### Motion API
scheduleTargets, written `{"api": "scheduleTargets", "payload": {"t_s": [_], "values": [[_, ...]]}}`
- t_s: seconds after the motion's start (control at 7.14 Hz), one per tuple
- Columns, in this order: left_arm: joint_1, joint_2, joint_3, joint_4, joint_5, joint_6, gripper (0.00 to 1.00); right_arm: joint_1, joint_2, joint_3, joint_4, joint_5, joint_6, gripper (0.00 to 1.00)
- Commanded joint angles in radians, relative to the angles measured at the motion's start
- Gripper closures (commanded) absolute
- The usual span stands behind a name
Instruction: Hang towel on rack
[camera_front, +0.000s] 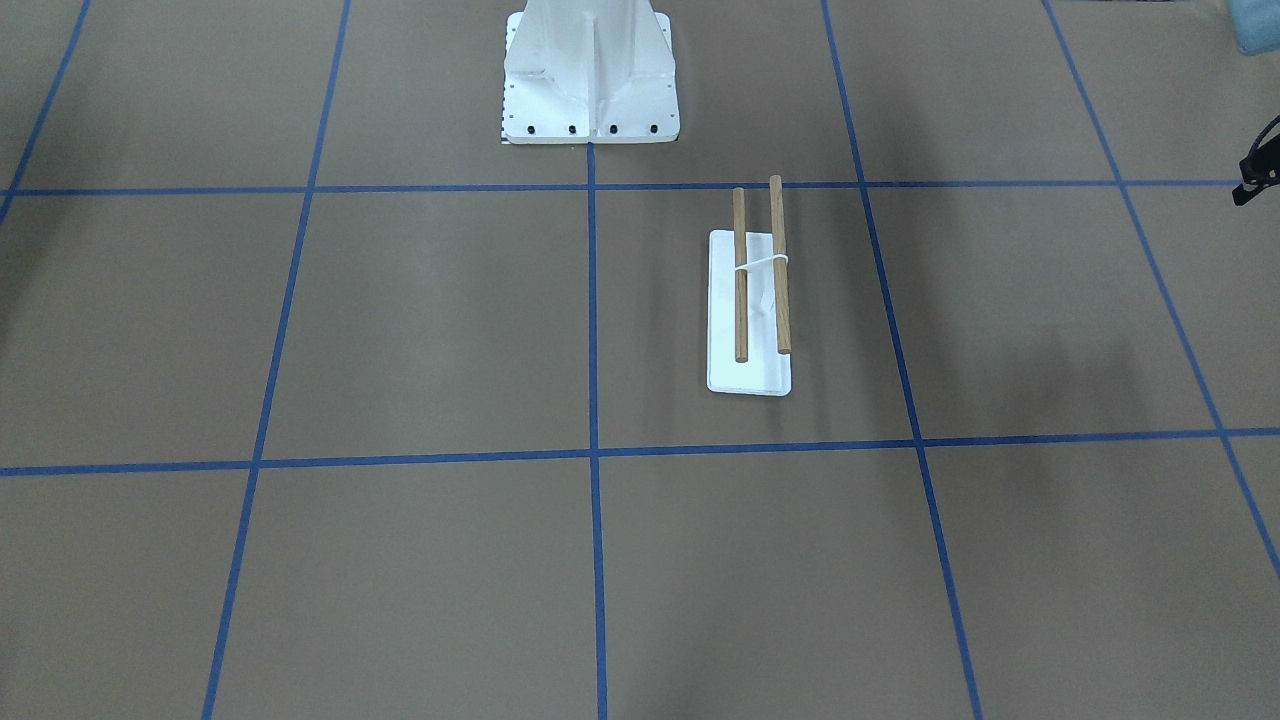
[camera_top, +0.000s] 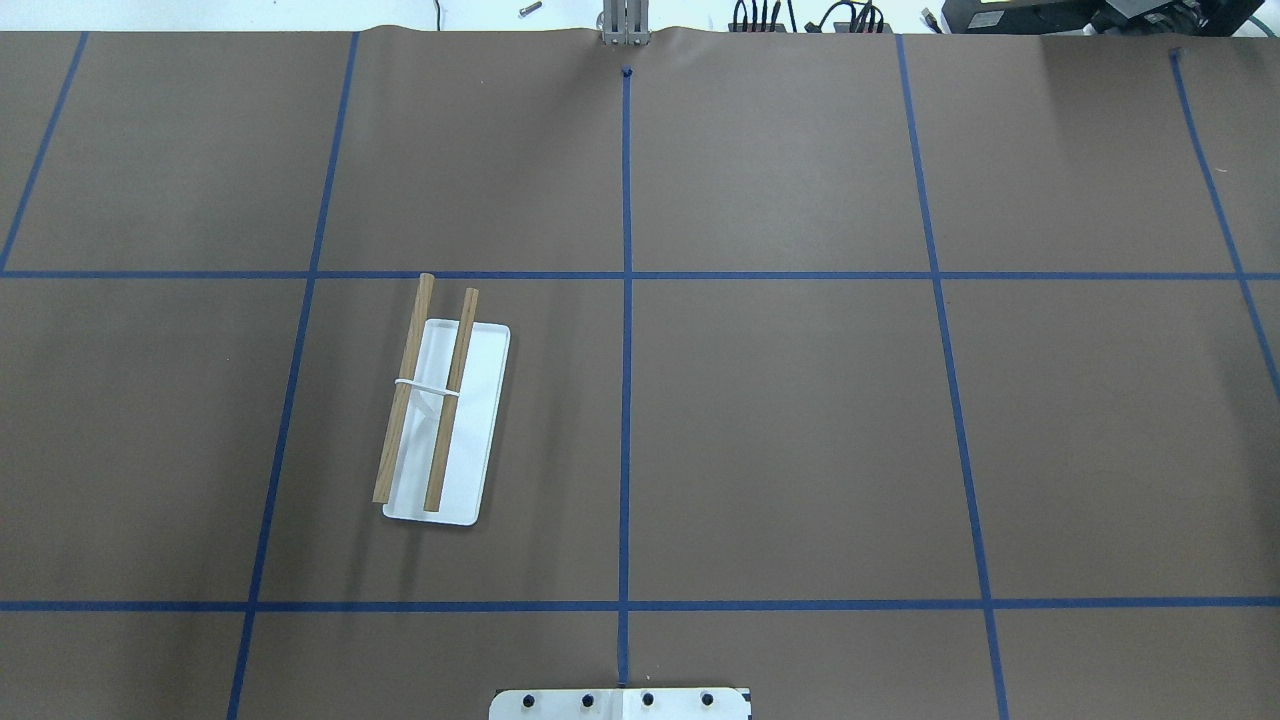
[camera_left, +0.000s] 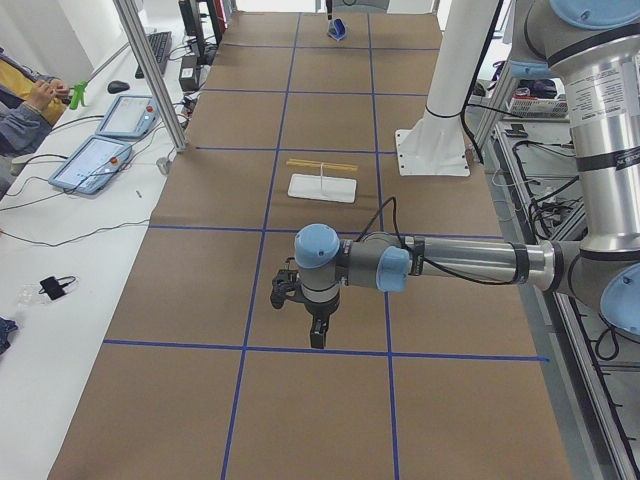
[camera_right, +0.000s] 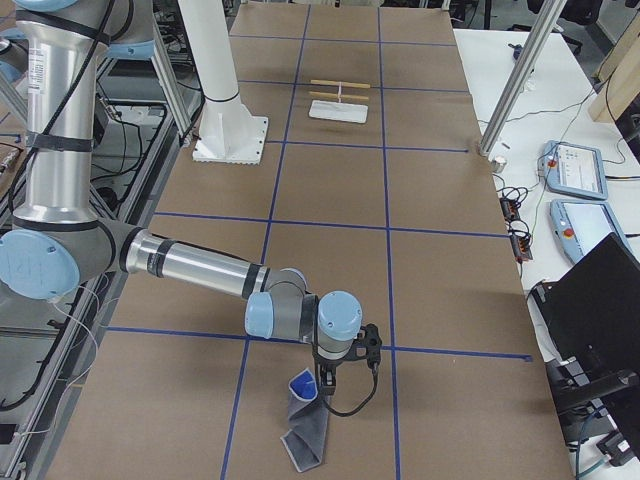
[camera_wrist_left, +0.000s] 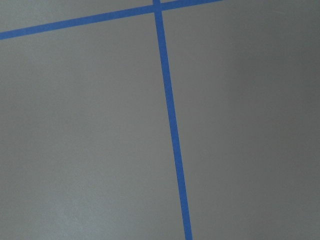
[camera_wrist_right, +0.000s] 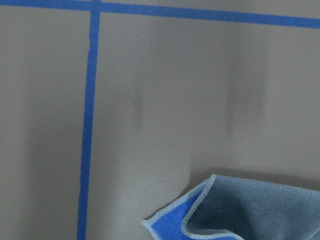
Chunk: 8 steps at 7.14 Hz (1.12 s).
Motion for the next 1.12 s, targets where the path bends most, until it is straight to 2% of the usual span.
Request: {"api": "scheduleTargets", "payload": {"t_s": [0.0, 0.28, 0.42, 0.56, 0.7, 0.98], "values": [[0.0, -0.008, 0.012, 0.001, 0.001, 0.0, 0.02, 0.002, 0.013, -0.141, 0.063, 0.011, -0.124, 0.0], [0.0, -0.011, 0.009, 0.001, 0.001, 0.0, 0.02, 0.002, 0.015, -0.154, 0.06, -0.004, -0.129, 0.02], [0.0, -0.011, 0.007, 0.001, 0.001, 0.0, 0.02, 0.002, 0.018, -0.163, 0.055, -0.003, -0.127, 0.38], [0.0, -0.011, 0.004, 0.0, 0.001, 0.001, 0.02, 0.002, 0.015, -0.163, 0.054, -0.004, -0.127, 0.84], [0.0, -0.011, 0.004, 0.0, 0.001, 0.001, 0.02, 0.002, 0.008, -0.166, 0.054, -0.012, -0.132, 1.0], [0.002, -0.027, 0.012, 0.0, 0.001, 0.001, 0.02, 0.005, 0.011, -0.158, 0.052, -0.014, -0.136, 1.0]]}}
